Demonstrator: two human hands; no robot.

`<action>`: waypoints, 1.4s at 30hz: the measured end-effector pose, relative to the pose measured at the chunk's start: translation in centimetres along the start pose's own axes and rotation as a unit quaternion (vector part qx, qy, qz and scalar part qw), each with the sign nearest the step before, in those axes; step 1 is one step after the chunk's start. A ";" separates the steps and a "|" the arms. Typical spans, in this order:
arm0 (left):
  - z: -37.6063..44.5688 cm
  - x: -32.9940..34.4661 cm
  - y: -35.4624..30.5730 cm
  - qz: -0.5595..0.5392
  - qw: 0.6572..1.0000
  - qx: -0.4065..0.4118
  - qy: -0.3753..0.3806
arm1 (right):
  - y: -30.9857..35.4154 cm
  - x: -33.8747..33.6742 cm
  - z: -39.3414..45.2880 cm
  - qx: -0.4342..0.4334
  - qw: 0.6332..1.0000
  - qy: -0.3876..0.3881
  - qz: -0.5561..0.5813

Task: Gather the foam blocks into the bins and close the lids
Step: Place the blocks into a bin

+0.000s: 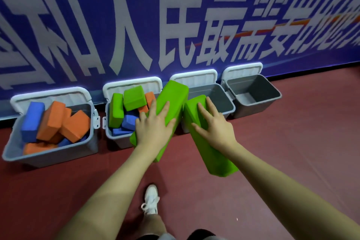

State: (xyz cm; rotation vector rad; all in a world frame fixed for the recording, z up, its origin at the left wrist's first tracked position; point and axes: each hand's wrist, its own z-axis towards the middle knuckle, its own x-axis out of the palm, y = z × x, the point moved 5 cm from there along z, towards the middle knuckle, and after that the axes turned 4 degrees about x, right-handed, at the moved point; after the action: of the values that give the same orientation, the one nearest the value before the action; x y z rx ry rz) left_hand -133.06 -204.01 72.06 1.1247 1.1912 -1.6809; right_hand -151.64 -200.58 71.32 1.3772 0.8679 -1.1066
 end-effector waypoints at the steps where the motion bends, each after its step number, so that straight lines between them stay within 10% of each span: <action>1: 2.1 0.7 0.1 -0.001 1.000 0.006 0.000 | -0.3 0.4 1.9 -0.001 1.000 0.000 -0.010; 24: 44.4 17.8 -5.9 0.018 0.989 0.071 0.132 | -15.7 5.1 41.6 0.114 0.993 0.042 0.009; 42: 58.6 56.6 -13.8 -0.116 0.939 -0.192 0.261 | -45.0 27.7 62.5 0.142 0.977 0.157 0.013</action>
State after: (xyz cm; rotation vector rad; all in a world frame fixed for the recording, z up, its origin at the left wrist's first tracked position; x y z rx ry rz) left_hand -176.39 -262.11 32.36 1.2493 1.9555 -1.2525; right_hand -194.85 -259.62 34.57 1.8304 0.9377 -1.0368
